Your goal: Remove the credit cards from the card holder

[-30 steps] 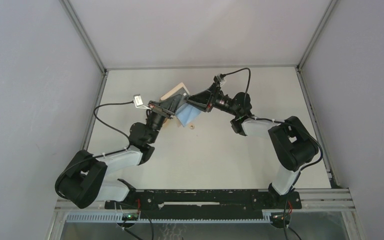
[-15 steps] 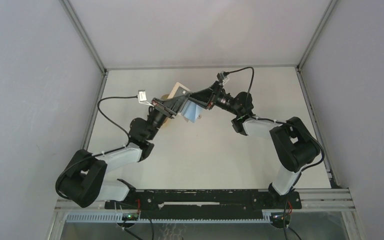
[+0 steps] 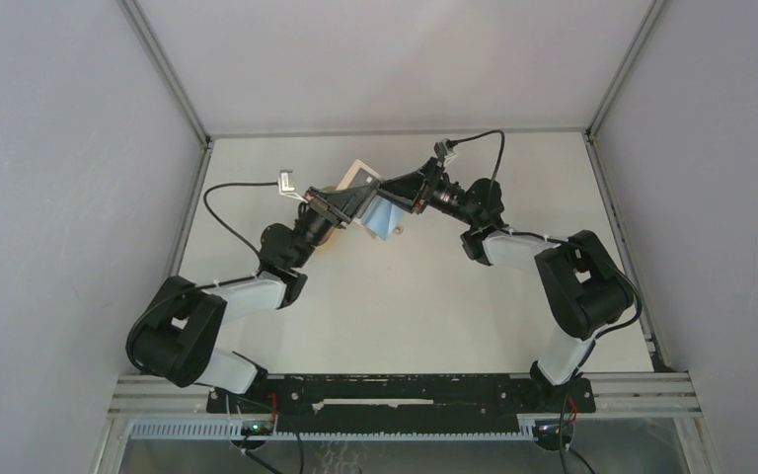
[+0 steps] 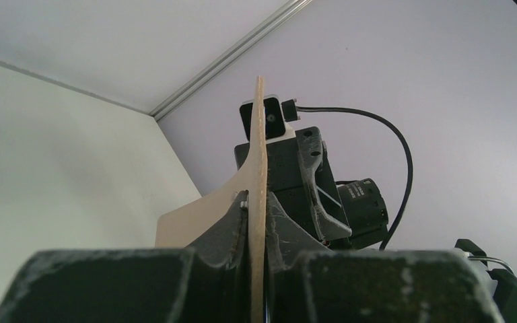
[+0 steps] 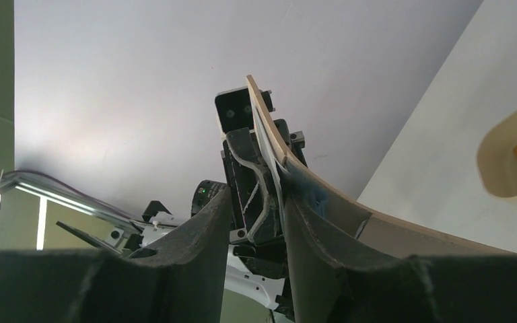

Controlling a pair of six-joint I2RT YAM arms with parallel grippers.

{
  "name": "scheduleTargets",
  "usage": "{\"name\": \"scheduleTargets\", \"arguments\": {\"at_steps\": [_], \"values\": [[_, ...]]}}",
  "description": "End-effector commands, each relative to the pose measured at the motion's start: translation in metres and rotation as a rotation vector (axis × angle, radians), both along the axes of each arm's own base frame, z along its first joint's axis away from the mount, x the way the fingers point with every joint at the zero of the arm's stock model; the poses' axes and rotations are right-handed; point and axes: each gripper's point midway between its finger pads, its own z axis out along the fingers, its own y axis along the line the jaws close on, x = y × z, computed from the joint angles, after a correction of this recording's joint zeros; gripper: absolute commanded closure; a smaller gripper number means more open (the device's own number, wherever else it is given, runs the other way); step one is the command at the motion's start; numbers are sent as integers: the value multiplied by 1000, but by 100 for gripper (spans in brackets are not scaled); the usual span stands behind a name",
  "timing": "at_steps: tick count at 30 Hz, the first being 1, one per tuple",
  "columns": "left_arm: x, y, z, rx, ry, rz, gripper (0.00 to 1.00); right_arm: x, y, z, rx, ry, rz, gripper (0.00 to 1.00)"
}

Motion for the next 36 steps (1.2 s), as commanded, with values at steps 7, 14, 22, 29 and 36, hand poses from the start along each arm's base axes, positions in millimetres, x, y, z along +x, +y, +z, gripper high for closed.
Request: {"name": "scheduleTargets", "arguments": {"at_steps": [7,14,22,29,36], "values": [[-23,-21,22,84,-66,-140,82,3,-8,25,-4,-123,-36,54],[-26,-24,16,171,-58,-164,32,4,-6,27,16,-143,-22,54],[-24,-25,9,206,-38,-162,0,2,-1,30,55,-144,16,54],[-25,-31,3,189,-19,-215,0,-1,1,34,90,-157,51,56],[-24,-29,10,145,-29,-264,0,-7,2,37,95,-184,85,59]]}}
